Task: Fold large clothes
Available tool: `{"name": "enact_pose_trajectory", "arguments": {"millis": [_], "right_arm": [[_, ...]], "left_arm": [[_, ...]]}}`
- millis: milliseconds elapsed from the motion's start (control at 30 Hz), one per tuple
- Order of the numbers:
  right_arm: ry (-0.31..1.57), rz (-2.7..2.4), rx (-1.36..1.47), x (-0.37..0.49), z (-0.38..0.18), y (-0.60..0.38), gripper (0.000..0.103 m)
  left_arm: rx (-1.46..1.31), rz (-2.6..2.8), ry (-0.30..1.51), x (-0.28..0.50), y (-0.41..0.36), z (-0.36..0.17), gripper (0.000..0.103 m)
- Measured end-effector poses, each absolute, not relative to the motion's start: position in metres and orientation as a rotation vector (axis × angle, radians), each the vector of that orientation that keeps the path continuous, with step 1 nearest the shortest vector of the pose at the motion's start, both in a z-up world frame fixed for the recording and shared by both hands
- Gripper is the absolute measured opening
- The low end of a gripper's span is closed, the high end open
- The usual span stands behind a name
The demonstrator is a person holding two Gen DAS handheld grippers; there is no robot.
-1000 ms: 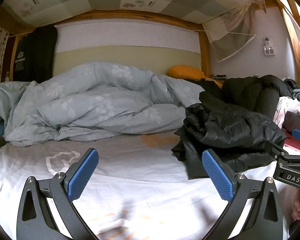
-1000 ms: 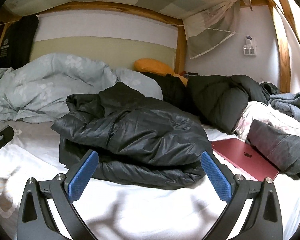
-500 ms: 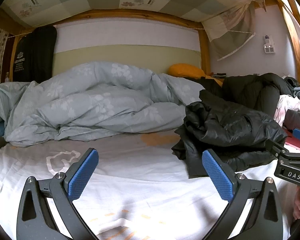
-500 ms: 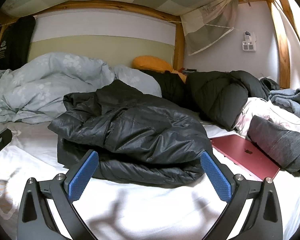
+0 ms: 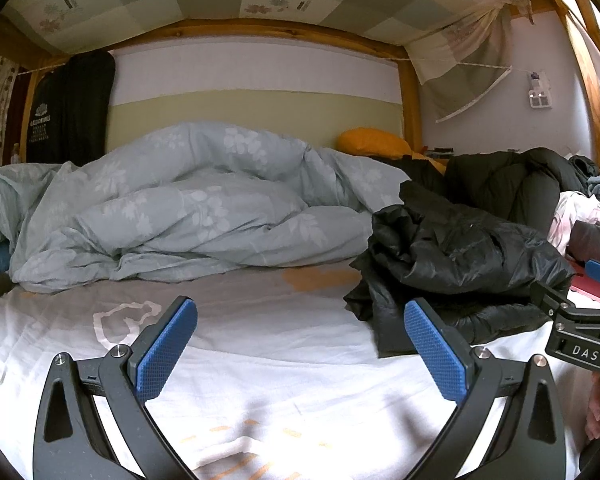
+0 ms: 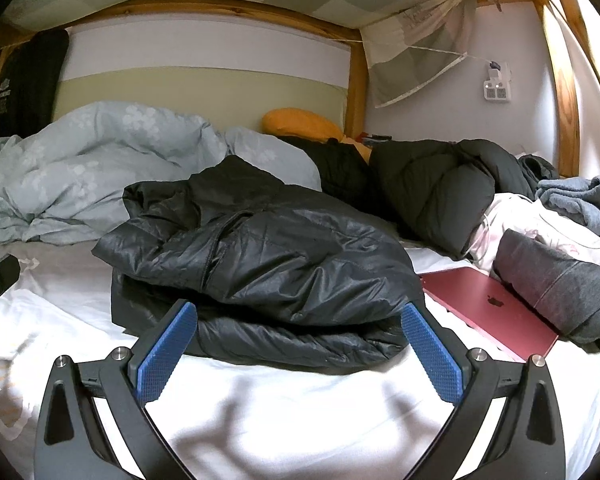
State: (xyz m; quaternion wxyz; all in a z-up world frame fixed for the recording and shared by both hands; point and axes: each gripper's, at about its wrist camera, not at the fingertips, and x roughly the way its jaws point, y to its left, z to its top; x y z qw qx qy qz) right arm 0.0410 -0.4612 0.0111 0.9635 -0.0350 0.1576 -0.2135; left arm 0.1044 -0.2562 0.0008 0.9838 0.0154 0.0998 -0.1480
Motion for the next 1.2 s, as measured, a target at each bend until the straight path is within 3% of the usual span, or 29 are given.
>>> {"name": "enact_pose_trajectory", "arguments": {"millis": [1200], "right_arm": [[0.327, -0.429, -0.066, 0.0441, 0.0091, -0.4619, 0.102]], "left_arm": [[0.027, -0.287, 0.215, 0.1078, -0.2597, -0.0008, 0.103]]}}
